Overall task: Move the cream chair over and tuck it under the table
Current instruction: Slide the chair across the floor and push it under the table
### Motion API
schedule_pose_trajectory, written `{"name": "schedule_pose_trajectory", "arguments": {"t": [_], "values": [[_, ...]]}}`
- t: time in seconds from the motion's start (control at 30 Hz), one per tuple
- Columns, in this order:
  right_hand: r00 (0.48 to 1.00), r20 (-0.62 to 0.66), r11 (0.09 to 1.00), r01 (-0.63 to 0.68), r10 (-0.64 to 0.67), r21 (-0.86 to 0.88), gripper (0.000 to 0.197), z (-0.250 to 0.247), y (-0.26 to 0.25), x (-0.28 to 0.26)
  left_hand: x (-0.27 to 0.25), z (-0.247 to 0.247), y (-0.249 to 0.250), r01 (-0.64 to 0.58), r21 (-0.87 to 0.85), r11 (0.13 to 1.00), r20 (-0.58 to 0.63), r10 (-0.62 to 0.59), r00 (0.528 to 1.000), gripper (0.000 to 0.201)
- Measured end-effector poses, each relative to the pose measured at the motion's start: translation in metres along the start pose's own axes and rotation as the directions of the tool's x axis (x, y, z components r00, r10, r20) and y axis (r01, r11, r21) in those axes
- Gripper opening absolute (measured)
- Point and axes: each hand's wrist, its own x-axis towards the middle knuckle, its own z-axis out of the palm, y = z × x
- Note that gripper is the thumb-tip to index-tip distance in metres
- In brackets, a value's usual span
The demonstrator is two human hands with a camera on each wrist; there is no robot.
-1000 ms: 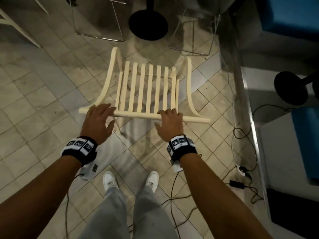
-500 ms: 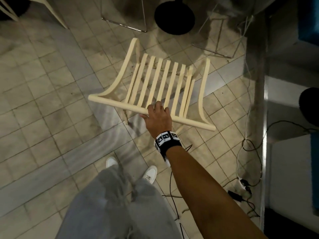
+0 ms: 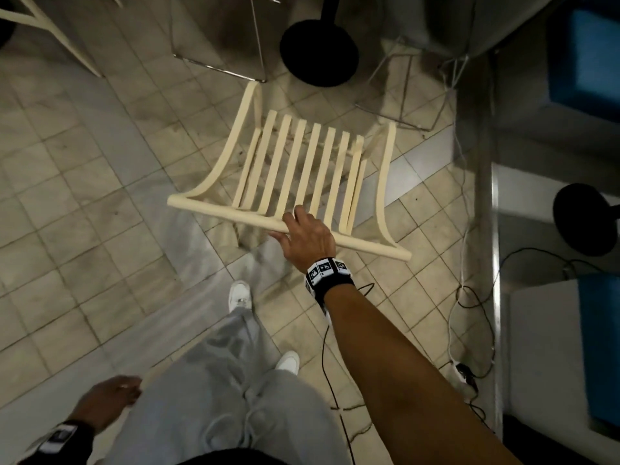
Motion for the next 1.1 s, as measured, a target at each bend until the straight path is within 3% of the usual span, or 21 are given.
{"name": "schedule_pose_trajectory", "arguments": {"t": [0.07,0.3,0.63,0.87,1.0,1.1], "values": [[1.0,-0.009,1.0,-0.016,0.016,-0.006,0.052,0.003,0.012,0.026,0.022,-0.052,0.043,-0.027,-0.194,0.981,-0.032,0.021,0.999,0.027],[0.999,-0.029,0.999,-0.017,0.015,-0.043,0.052,0.012,0.052,0.115,0.063,-0.151,0.128,-0.112,-0.316,0.942,-0.107,0.082,0.991,0.019],[0.997,-0.063,0.998,-0.05,0.047,-0.042,0.053,0.011,0.11,0.248,0.089,-0.161,0.187,0.035,-0.232,0.972,-0.065,-0.052,0.997,0.023],[0.999,-0.021,0.997,-0.022,0.024,0.078,0.051,0.011,0.156,0.331,0.105,-0.157,0.238,0.127,-0.333,0.934,-0.016,-0.14,0.99,0.028],[1.0,-0.014,0.998,-0.007,0.008,0.064,0.053,0.013,0.174,0.361,0.108,-0.157,0.293,0.05,-0.339,0.939,-0.026,-0.062,0.998,0.02],[0.999,-0.006,0.999,-0.035,0.035,-0.039,0.055,0.013,0.18,0.37,0.109,-0.162,0.336,-0.056,-0.322,0.945,-0.074,0.034,0.997,0.017]]}}
